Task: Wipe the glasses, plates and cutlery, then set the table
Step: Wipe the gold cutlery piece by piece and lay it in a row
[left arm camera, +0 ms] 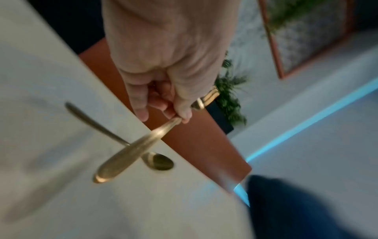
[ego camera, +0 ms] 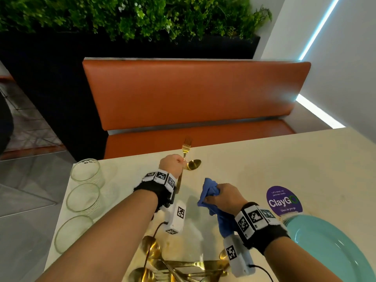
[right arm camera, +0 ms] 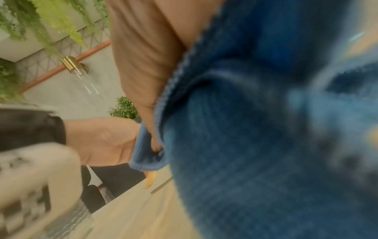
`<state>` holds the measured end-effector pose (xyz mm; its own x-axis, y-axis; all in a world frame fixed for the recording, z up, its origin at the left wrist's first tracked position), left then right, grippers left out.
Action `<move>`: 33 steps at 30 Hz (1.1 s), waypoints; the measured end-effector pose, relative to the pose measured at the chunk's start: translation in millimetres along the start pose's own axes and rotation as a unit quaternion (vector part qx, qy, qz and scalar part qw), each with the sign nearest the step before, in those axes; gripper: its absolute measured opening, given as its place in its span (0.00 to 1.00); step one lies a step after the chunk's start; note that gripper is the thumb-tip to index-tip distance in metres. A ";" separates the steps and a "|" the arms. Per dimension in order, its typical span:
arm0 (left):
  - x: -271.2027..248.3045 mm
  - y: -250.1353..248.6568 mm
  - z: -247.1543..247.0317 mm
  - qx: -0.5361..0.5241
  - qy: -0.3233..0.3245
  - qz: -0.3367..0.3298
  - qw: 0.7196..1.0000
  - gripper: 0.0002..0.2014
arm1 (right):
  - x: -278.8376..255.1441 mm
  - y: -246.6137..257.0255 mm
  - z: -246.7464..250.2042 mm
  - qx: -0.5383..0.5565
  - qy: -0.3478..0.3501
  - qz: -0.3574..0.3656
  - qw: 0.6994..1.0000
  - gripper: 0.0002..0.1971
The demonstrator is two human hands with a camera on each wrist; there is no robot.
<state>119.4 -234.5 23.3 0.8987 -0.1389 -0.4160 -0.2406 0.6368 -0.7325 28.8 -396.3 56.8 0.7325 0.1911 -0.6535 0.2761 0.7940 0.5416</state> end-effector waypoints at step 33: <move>0.6 2.4 -63.0 0.359 0.078 -0.097 0.925 0.15 | -57.6 -82.3 49.4 0.154 -0.166 -0.093 0.970 0.19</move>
<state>96.3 -280.8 -12.6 0.8223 -0.3761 -0.4271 0.2760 0.9199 -0.2785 -5.4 -501.2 76.0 0.7986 -0.1754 -0.5757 0.5571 0.5775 0.5968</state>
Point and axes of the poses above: each hand's wrist, its own x-axis towards the middle knuckle, its own z-axis out of the back of the hand, y = z × x, the point moved 1 cm from there along x, towards the middle knuckle, and after that the axes turned 14 degrees about y, right-handed, at the moved point
